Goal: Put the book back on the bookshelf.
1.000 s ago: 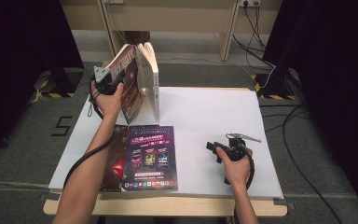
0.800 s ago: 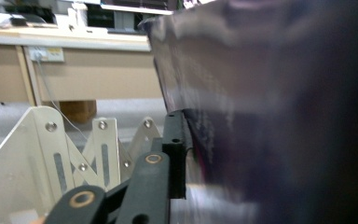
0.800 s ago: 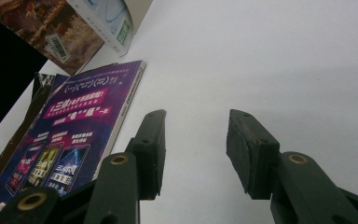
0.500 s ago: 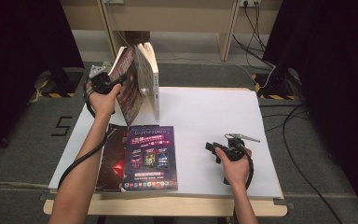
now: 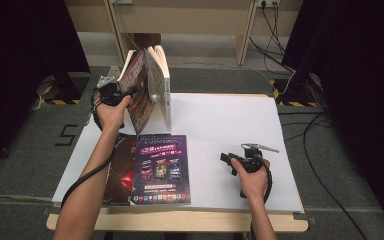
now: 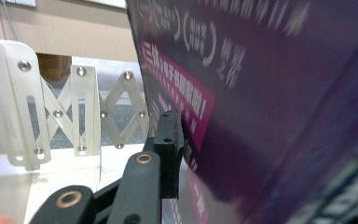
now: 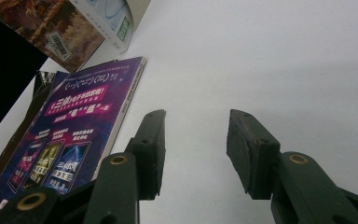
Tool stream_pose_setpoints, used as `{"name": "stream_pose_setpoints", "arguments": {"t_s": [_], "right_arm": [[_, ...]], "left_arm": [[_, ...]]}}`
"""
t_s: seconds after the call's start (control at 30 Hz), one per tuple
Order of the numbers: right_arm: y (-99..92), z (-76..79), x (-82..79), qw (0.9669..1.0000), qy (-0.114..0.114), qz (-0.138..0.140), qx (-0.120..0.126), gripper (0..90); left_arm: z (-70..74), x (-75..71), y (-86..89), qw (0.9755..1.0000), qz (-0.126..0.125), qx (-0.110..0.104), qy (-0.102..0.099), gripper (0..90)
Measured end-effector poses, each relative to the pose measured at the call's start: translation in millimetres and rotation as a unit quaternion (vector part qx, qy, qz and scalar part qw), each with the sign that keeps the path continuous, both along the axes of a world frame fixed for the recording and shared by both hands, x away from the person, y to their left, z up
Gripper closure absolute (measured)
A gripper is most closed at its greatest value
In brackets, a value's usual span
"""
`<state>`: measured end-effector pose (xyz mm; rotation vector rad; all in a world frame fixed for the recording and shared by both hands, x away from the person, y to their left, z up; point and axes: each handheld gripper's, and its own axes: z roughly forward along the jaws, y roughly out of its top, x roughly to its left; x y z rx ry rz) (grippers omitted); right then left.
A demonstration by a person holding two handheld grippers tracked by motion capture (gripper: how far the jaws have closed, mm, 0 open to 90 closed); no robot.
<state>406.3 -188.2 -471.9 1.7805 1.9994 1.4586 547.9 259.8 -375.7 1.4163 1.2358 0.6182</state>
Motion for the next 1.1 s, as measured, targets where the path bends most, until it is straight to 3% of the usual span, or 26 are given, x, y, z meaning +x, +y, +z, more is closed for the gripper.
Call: {"name": "stream_pose_setpoints", "arguments": {"t_s": [0.13,0.3,0.57,0.83,0.97,1.1], "right_arm": [[0.3,-0.3,-0.1,1.0000,0.003,0.000,0.002,57.7],[0.8,-0.9,0.0,1.0000,0.006,0.002,0.001,57.7],[2.2,-1.9,0.2,0.9999,0.012,0.004,0.002,57.6],[1.4,-2.8,0.8,0.9999,0.009,0.004,0.001,57.6],[2.3,-4.2,0.8,0.9999,0.010,0.007,-0.001,57.6],[2.0,-3.3,0.9,0.9999,0.013,0.005,0.003,57.6]], "left_arm": [[-1.1,-0.3,-0.2,1.0000,0.005,0.003,0.000,75.3],[1.1,-0.6,0.1,0.9992,0.014,0.037,-0.002,79.8],[2.4,-0.5,-0.7,0.9978,0.029,0.059,-0.007,83.7],[9.3,5.5,-2.6,0.9951,0.062,0.067,-0.038,83.9],[12.4,9.7,-9.0,0.9916,0.078,0.086,-0.057,83.9],[10.2,13.1,-16.6,0.9889,0.078,0.103,-0.073,83.9]]}}
